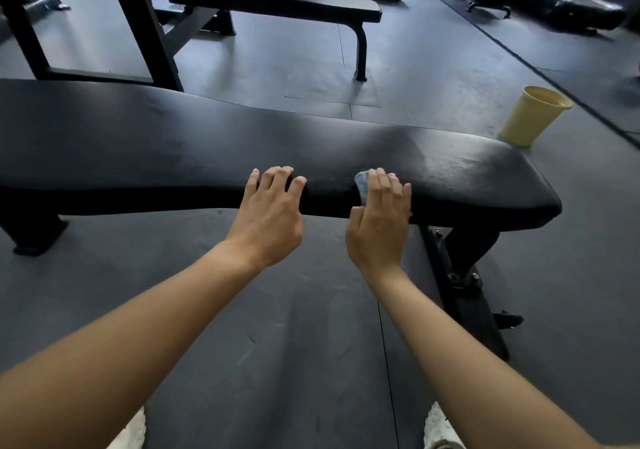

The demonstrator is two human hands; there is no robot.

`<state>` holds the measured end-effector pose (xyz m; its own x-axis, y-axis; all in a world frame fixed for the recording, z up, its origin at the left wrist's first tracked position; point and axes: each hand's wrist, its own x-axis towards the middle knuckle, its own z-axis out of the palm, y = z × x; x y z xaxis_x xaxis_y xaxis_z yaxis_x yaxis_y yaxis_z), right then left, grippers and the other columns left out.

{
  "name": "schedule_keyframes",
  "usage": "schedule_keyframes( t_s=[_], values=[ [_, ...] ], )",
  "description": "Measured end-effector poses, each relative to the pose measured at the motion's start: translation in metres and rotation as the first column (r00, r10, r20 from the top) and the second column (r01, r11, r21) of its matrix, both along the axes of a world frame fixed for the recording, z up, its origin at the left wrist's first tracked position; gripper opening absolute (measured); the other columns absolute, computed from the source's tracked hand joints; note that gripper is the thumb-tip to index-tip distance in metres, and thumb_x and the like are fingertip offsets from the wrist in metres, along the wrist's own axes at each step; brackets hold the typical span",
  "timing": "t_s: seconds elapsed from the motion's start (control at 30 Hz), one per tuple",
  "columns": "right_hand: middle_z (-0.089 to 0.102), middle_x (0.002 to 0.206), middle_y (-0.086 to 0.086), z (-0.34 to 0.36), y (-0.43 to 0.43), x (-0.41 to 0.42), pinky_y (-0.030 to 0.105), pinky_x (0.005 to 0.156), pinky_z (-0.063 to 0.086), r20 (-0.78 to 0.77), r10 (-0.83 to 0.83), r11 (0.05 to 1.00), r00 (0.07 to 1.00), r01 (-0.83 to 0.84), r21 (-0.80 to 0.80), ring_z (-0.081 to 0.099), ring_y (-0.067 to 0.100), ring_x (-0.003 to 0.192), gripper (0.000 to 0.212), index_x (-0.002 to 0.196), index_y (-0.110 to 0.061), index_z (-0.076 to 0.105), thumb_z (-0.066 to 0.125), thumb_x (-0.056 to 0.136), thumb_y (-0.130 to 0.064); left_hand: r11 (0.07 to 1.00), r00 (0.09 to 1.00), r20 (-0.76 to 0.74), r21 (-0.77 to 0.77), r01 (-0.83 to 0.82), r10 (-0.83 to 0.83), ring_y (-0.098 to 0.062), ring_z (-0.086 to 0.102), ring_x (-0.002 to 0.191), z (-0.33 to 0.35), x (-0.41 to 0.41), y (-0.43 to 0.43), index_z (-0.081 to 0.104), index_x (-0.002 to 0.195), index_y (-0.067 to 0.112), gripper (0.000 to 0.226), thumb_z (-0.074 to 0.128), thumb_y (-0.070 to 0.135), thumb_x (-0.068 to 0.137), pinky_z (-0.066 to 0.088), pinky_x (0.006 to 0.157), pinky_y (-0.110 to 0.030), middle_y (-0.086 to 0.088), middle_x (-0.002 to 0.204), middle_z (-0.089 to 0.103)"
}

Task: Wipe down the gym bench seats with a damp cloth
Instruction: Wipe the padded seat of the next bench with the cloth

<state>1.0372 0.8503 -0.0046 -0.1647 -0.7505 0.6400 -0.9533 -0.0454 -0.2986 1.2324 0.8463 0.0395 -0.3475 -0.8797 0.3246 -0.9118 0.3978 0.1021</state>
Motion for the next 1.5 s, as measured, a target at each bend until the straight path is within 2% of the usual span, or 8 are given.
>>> schedule_keyframes(
  t_s=[0.17,0.3,0.47,0.7,0.9,1.07,1.33,1.5],
  values=[
    [0.041,0.155,0.013,0.007,-0.009,0.070,0.048,0.127,0.013,-0.123,0.235,0.971,0.964,-0.227,0.071,0.032,0.032,0.148,0.064,0.153,-0.004,0.037,0.042,0.090,-0.016,0.996,0.993,-0.094,-0.051,-0.072,0.067,-0.036,0.046,0.130,-0.003,0.029,-0.008,0.056,0.129,0.008,0.043,0.058,0.019,0.087,0.030,0.118,-0.055,-0.015,0.137,0.051],
    [0.045,0.155,0.011,0.010,-0.013,0.067,0.047,0.126,0.017,-0.202,0.312,0.950,0.928,-0.300,0.092,0.037,0.029,0.146,0.062,0.151,-0.007,0.042,0.041,0.091,-0.020,0.993,0.990,-0.110,-0.068,-0.096,0.088,-0.035,0.047,0.126,-0.007,0.049,-0.010,0.057,0.125,0.012,0.040,0.058,0.021,0.087,0.035,0.113,-0.051,-0.013,0.133,0.052],
    [0.055,0.146,0.005,0.002,-0.010,0.031,0.052,0.125,0.019,-0.100,0.132,0.988,0.986,-0.139,-0.067,0.046,0.027,0.140,0.059,0.141,-0.011,0.055,0.047,0.083,-0.013,0.992,0.986,-0.137,-0.075,-0.103,0.092,-0.033,0.046,0.129,-0.007,0.068,-0.012,0.056,0.122,0.011,0.036,0.059,0.020,0.087,0.037,0.109,-0.046,-0.012,0.134,0.051],
    [0.047,0.150,0.010,-0.004,-0.013,0.079,0.052,0.125,0.016,0.026,-0.063,0.996,0.998,0.065,-0.056,0.038,0.033,0.143,0.061,0.146,-0.005,0.046,0.047,0.085,-0.011,0.997,0.997,-0.065,-0.061,-0.043,0.039,-0.029,0.050,0.127,-0.003,0.102,-0.015,0.057,0.128,0.014,0.040,0.057,0.022,0.089,0.031,0.116,-0.048,-0.005,0.136,0.054],
    [0.035,0.159,0.008,0.004,-0.017,0.140,0.050,0.126,0.013,-0.181,0.115,0.987,0.977,-0.092,0.130,0.029,0.031,0.149,0.068,0.156,-0.009,0.031,0.045,0.091,-0.023,0.996,0.996,0.005,0.040,0.084,-0.084,-0.022,0.037,0.147,0.004,0.127,-0.016,0.045,0.151,0.014,0.059,0.055,0.023,0.094,0.021,0.126,-0.051,-0.004,0.158,0.044],
    [0.030,0.164,0.003,0.014,-0.014,0.131,0.048,0.127,0.012,-0.239,0.282,0.943,0.929,-0.222,0.249,0.025,0.024,0.152,0.073,0.161,-0.016,0.021,0.039,0.091,-0.028,0.994,0.995,-0.042,0.067,0.092,-0.089,-0.024,0.037,0.148,0.010,0.121,-0.018,0.047,0.149,0.011,0.053,0.053,0.023,0.097,0.016,0.127,-0.049,-0.007,0.158,0.044],
    [0.038,0.159,0.002,0.007,-0.001,0.081,0.049,0.127,0.010,-0.149,-0.005,0.988,0.989,0.028,0.153,0.029,0.022,0.150,0.068,0.156,-0.015,0.032,0.039,0.089,-0.023,0.989,0.997,0.024,0.131,0.073,-0.077,-0.020,0.020,0.156,0.010,0.123,-0.015,0.029,0.160,0.014,0.063,0.046,0.020,0.100,0.010,0.129,-0.049,-0.003,0.169,0.025],
    [0.040,0.156,0.010,0.006,-0.011,0.124,0.050,0.127,0.011,-0.005,-0.096,0.991,0.995,0.096,0.096,0.031,0.032,0.147,0.064,0.153,-0.007,0.036,0.038,0.091,-0.023,0.988,0.997,0.047,0.144,0.061,-0.068,-0.018,0.013,0.158,0.004,0.125,-0.012,0.022,0.162,0.017,0.068,0.044,0.017,0.098,0.007,0.129,-0.046,0.000,0.171,0.017]
  ],
)
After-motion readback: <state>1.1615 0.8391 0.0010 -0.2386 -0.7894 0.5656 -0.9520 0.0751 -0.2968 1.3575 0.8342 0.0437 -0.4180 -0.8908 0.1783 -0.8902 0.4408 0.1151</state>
